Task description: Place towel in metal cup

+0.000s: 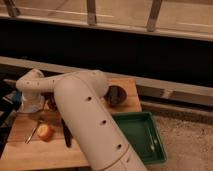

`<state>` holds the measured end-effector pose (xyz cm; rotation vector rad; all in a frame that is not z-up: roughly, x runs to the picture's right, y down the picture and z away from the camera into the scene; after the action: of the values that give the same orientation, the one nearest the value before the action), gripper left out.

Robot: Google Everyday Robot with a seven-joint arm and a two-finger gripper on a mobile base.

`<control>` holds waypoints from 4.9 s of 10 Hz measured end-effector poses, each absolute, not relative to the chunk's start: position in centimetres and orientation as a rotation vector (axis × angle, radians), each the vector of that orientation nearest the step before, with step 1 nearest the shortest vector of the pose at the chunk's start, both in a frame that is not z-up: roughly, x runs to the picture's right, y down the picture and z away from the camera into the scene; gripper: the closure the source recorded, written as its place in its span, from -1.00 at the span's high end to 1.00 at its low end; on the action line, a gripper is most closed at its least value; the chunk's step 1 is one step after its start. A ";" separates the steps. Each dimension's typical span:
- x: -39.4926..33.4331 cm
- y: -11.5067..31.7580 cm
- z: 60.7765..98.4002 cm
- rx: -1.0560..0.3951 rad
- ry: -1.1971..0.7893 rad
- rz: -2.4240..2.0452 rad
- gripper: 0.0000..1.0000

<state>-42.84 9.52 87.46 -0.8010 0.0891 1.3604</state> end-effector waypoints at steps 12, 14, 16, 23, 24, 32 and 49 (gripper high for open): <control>-42.5 11.0 89.8 -0.760 0.159 1.330 -1.00; -42.4 9.8 88.6 -0.736 0.126 1.332 -1.00; -42.3 7.8 86.5 -0.706 0.071 1.335 -1.00; -37.4 1.6 78.4 -0.874 -0.100 1.257 -1.00; -35.9 1.6 77.4 -0.900 -0.077 1.249 -1.00; -18.8 5.7 69.6 -0.913 0.228 1.385 -1.00; -8.1 13.4 68.7 -0.923 0.438 1.656 -1.00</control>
<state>-8.09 13.39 68.74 -0.9230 0.4381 1.6563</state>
